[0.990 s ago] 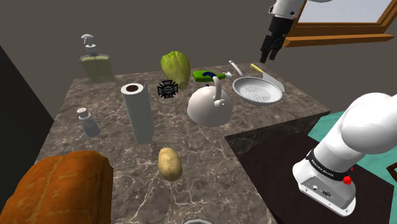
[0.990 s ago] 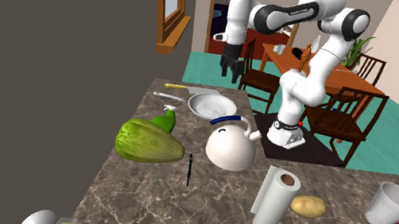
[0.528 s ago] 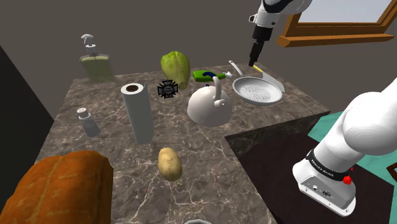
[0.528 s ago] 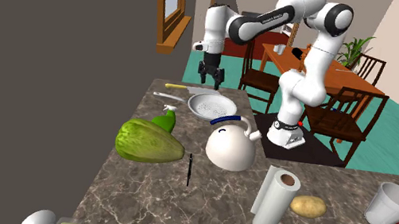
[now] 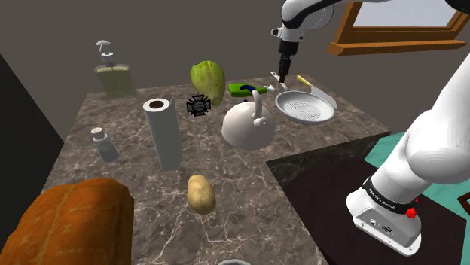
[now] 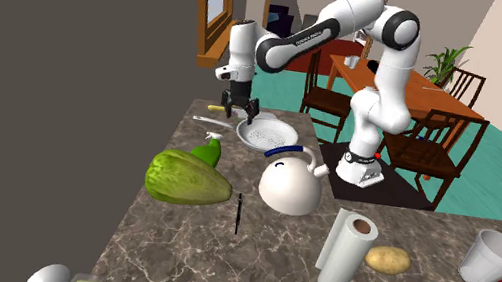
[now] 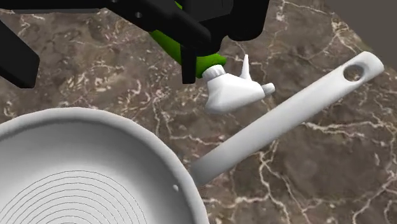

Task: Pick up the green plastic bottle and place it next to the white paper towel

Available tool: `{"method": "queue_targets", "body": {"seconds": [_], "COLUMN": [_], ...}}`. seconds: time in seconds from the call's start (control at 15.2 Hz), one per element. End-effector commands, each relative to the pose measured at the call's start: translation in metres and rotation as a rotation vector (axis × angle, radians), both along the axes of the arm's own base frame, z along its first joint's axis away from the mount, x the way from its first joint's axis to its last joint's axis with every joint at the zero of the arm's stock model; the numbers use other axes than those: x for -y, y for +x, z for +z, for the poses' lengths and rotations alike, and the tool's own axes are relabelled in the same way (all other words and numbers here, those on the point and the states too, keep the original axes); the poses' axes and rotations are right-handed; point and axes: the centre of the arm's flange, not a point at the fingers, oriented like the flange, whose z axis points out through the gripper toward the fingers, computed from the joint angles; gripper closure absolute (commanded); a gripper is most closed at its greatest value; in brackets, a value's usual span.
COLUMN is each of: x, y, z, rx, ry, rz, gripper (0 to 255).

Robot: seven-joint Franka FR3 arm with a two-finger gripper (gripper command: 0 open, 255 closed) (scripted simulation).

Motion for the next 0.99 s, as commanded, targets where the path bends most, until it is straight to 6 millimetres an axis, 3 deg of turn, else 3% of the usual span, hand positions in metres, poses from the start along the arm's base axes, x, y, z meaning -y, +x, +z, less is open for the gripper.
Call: {"method": "queue_targets", "body": {"seconds": [0.0, 0.4, 0.92], "x": [-0.003, -0.027, -0.028], "y": [0.026, 0.093, 0.092], "z": [-0.012, -0.048, -0.088], "rx": [0.004, 0.017, 0.017], "ry": [-0.003, -0.012, -0.012], "rz": [0.091, 0.346, 0.347], "gripper": [0, 0, 0]}}
